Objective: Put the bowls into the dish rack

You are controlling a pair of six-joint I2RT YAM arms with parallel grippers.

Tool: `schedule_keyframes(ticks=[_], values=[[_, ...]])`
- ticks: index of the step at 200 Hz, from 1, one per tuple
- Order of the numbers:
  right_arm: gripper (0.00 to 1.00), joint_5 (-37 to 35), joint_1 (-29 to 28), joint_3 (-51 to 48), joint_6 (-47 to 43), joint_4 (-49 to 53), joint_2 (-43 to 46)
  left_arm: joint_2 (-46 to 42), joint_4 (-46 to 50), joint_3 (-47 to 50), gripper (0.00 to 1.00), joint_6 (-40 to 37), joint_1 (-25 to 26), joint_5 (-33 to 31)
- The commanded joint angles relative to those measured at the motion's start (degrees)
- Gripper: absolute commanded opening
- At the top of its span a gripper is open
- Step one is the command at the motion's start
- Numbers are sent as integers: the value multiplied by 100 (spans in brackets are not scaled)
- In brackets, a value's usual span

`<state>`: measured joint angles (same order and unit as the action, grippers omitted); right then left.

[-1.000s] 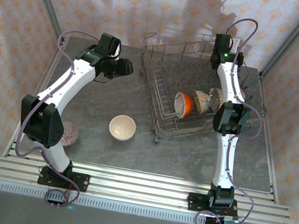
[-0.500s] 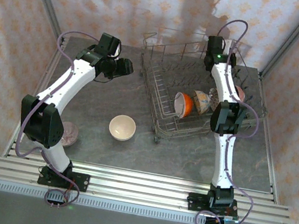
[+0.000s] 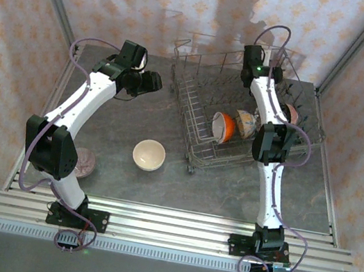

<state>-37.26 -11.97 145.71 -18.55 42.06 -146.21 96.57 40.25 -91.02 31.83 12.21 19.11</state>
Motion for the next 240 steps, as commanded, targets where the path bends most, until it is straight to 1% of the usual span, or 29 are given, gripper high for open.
schedule_keyframes(ticks=[1,24,27,37,63,75,98,113,138,157,205,240], values=[[61,143,-6,198,220,402,70,-84,195,62,56,-15,-58,-4],[65,186,-8,339,337,638,140,-134,276,107,56,-19,-55,-44],[65,184,-8,364,356,676,156,-139,293,112,56,-155,-57,-41],[68,179,-3,416,448,770,213,-165,354,132,56,-208,-54,-73],[72,334,-5,503,693,1026,494,-291,565,259,56,-321,-68,-183],[75,405,-14,499,849,1152,635,-366,636,389,57,-360,-69,-197],[76,540,-16,444,1196,1459,922,-480,879,635,57,-494,-67,-204],[76,650,-31,344,1426,1655,1133,-554,1110,854,57,-590,-65,-330],[77,691,-119,-18,1693,1867,1548,-773,1278,1366,57,-687,-65,-391],[77,676,-227,-341,1865,2002,1874,-887,1271,1829,57,-699,-71,-209],[78,315,-819,-1390,2181,2235,2787,-1063,1178,2807,57,-780,-63,114],[78,206,-1187,-1982,2392,2218,3234,-1132,1014,3227,57,-915,-56,417]])
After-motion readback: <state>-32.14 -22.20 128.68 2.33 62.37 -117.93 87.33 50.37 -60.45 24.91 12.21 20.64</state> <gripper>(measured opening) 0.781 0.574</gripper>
